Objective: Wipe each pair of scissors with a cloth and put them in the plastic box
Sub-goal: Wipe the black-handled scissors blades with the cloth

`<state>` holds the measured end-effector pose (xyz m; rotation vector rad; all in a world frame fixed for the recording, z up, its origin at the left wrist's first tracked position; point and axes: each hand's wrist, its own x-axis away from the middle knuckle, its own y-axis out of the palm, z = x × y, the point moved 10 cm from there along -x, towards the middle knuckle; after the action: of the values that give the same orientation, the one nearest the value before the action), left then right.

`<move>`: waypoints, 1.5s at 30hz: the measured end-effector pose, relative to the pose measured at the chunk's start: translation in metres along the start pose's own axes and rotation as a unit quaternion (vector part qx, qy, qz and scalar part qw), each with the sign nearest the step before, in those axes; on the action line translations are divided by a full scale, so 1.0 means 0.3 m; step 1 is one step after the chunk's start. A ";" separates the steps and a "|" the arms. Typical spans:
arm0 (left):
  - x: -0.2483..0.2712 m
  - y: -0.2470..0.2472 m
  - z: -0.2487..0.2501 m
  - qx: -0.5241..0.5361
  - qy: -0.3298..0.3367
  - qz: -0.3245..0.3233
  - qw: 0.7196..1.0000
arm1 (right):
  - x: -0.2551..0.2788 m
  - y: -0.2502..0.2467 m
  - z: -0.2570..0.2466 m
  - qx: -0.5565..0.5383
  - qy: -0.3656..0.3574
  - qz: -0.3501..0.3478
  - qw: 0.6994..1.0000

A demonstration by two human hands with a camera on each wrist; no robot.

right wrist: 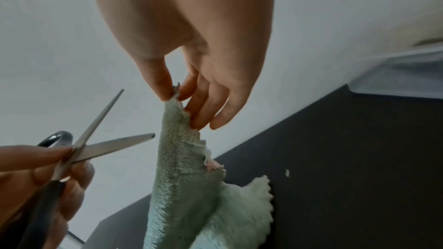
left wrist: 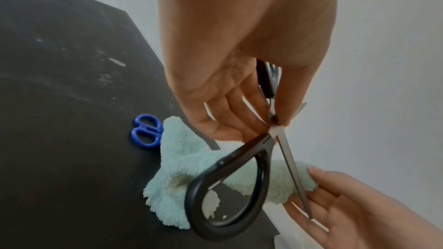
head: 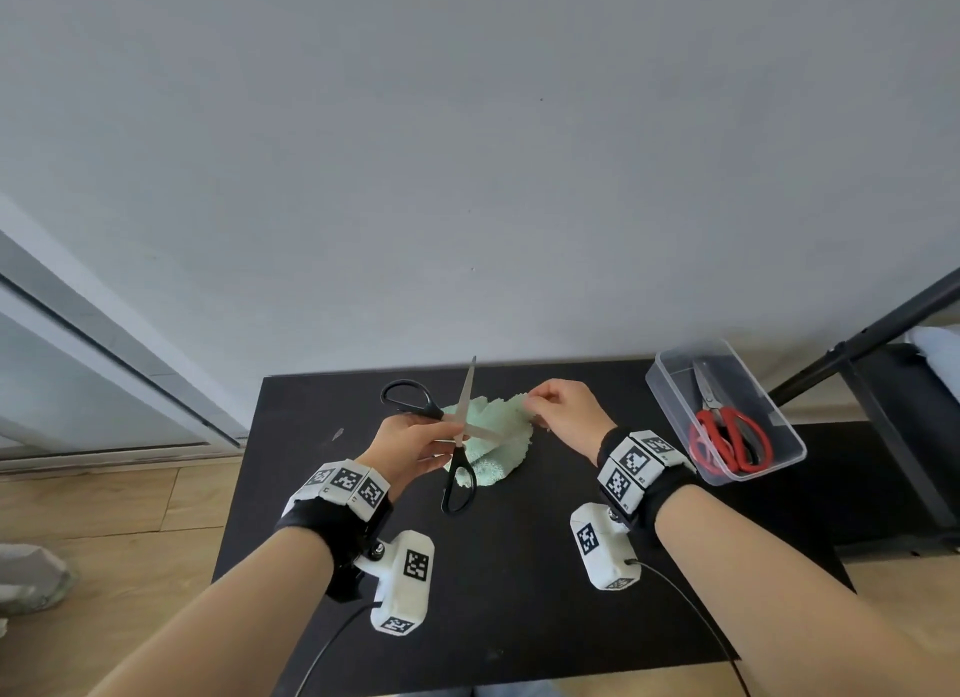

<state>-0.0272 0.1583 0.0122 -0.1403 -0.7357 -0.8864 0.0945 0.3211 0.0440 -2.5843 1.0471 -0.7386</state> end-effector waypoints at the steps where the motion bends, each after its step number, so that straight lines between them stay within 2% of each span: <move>1: 0.007 0.001 0.019 -0.003 0.007 -0.002 1.000 | 0.001 0.004 -0.029 -0.004 -0.010 -0.003 1.000; 8: 0.050 -0.021 0.124 -0.020 0.055 -0.001 0.998 | 0.029 0.071 -0.206 -0.020 -0.077 -0.069 0.994; 13: 0.054 -0.050 0.146 -0.042 0.067 0.010 0.997 | 0.065 0.159 -0.267 0.023 -0.113 -0.140 0.983; 16: 0.054 -0.064 0.150 -0.050 0.071 0.012 0.996 | 0.082 0.186 -0.281 0.022 -0.108 -0.160 0.981; 21: 0.049 -0.080 0.144 -0.061 0.067 0.011 0.996 | 0.068 0.200 -0.248 -0.035 -0.060 -0.158 0.985; 25: 0.050 -0.076 0.134 -0.069 0.068 -0.005 0.995 | 0.055 0.206 -0.225 -0.029 -0.049 -0.144 0.988; 29: 0.048 -0.079 0.122 -0.084 0.077 -0.006 0.993 | 0.056 0.239 -0.202 0.008 -0.041 -0.179 0.983; 34: 0.044 -0.102 0.114 -0.095 0.101 0.030 0.990 | 0.061 0.262 -0.203 0.052 -0.062 -0.199 0.977; 39: 0.035 -0.098 0.111 -0.105 0.106 0.029 0.988 | 0.055 0.265 -0.198 0.097 -0.082 -0.204 0.971; 45: 0.019 -0.144 0.136 -0.061 0.106 0.049 0.991 | 0.044 0.207 -0.166 0.112 -0.085 -0.197 0.970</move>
<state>-0.0785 0.1431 0.0386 -0.1866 -0.4721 -0.8386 0.0398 0.2655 0.0648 -2.6218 0.3748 -0.6605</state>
